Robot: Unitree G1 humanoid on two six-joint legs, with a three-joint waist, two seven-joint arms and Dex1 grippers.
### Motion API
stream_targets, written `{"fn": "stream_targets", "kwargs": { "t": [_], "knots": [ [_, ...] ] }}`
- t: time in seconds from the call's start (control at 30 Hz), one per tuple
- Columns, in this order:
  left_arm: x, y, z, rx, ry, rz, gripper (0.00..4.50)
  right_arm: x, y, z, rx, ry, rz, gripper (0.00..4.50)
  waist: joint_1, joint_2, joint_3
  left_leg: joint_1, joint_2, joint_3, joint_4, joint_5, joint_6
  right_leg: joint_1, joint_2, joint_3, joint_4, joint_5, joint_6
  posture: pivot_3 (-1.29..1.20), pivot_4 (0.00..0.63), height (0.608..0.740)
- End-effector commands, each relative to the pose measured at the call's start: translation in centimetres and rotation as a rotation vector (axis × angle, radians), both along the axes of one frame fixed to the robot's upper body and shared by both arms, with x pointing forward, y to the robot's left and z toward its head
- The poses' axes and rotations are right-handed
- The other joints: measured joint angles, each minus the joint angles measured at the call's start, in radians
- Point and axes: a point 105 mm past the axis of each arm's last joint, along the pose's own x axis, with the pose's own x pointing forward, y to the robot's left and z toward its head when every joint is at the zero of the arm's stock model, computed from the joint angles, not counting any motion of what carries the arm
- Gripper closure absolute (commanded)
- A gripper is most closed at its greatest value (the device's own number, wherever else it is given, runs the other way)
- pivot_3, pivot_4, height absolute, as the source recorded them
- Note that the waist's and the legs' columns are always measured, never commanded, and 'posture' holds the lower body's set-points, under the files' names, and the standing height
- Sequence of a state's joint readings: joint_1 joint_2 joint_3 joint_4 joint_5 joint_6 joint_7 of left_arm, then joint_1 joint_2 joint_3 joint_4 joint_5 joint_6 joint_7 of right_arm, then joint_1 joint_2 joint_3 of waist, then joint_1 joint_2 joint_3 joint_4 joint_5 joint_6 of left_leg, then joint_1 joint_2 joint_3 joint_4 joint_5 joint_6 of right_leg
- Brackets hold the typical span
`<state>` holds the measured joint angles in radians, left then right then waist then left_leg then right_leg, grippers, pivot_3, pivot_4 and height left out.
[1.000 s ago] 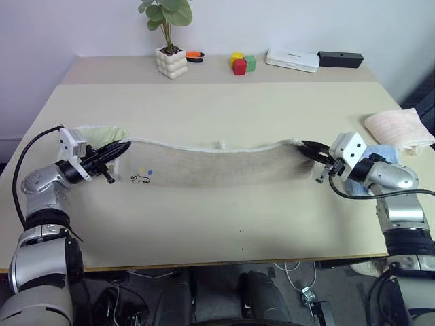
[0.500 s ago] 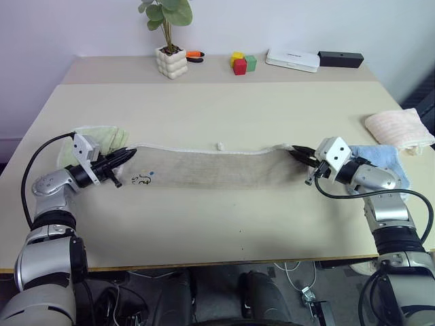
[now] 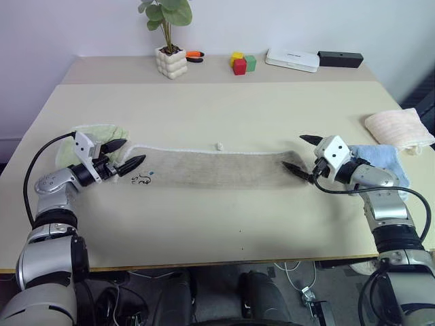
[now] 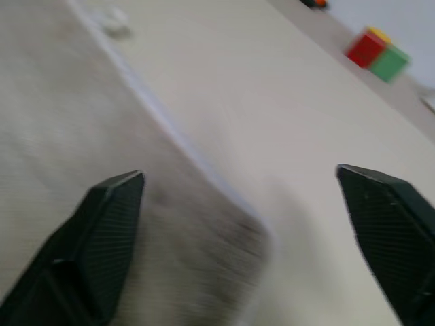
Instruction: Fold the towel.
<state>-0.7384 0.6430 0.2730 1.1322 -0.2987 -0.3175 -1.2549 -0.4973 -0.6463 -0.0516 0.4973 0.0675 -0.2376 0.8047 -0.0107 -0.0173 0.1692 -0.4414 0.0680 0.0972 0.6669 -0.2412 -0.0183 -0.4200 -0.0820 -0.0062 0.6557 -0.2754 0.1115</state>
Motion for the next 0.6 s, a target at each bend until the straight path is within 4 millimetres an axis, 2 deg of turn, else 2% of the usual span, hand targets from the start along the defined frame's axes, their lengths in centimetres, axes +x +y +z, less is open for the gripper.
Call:
{"fn": "stream_targets", "kwargs": {
  "t": [0.03,0.13,0.27,0.33,0.37,0.47,0.53,0.6],
  "knots": [
    [0.4,-0.5,3.2,-0.1,-0.083,-0.045,0.98,0.8,-0.3,2.9,0.059,-0.103,-0.034,0.26,-0.001,0.0,0.0,0.0,0.0,0.0,0.0,0.0,0.0,0.0,0.0,0.0,0.0,0.0,0.0,0.0,0.15,0.735],
    [0.5,-1.5,4.1,-0.158,-0.105,-0.089,2.48,1.2,0.2,4.5,0.149,-0.137,-0.048,1.3,-0.002,0.0,0.0,0.0,0.0,0.0,0.0,0.001,-0.001,0.0,0.0,0.0,0.0,0.0,0.0,0.0,0.15,0.735],
    [0.7,-3.1,5.7,-0.221,-0.164,-0.129,4.49,0.8,2.7,5.9,0.281,-0.157,-0.006,3.4,-0.002,0.0,0.0,0.0,0.0,0.0,0.0,0.003,-0.006,0.0,0.0,0.0,0.0,0.0,0.0,0.0,0.15,0.735],
    [0.7,-3.9,6.4,-0.252,-0.191,-0.135,4.5,0.5,4.1,6.5,0.351,-0.172,-0.01,4.48,-0.002,0.0,0.0,0.0,0.0,-0.001,0.0,0.003,-0.006,0.0,0.0,0.0,0.0,0.0,0.0,0.0,0.15,0.735],
    [0.7,-4.1,6.6,-0.26,-0.196,-0.133,4.5,0.4,4.5,6.7,0.367,-0.173,-0.013,4.48,-0.002,0.0,0.0,0.0,0.0,-0.001,0.0,0.003,-0.006,0.0,0.0,0.0,0.001,0.0,0.0,0.0,0.15,0.735],
    [0.8,-7.2,6.9,-0.392,-0.186,-0.15,4.5,0.3,7.5,6.1,0.561,-0.137,-0.09,4.48,0.0,0.0,0.0,0.0,0.0,-0.001,0.0,0.003,-0.006,0.0,0.0,0.0,0.001,0.0,0.0,0.0,0.15,0.735],
    [0.8,-8.9,7.0,-0.48,-0.189,-0.123,4.5,0.2,9.1,4.8,0.64,-0.08,-0.149,4.48,0.002,0.0,0.0,0.0,0.0,-0.002,0.001,0.003,-0.006,0.001,0.0,0.0,0.001,0.0,0.0,0.0,0.15,0.735],
    [1.1,-10.5,6.0,-0.535,-0.136,-0.072,4.5,0.1,10.3,2.5,0.604,-0.008,-0.201,4.48,0.003,0.0,0.0,-0.001,0.0,-0.002,0.001,0.003,-0.006,0.001,0.0,0.0,0.001,0.0,0.0,0.0,0.15,0.735]
  ]
}}
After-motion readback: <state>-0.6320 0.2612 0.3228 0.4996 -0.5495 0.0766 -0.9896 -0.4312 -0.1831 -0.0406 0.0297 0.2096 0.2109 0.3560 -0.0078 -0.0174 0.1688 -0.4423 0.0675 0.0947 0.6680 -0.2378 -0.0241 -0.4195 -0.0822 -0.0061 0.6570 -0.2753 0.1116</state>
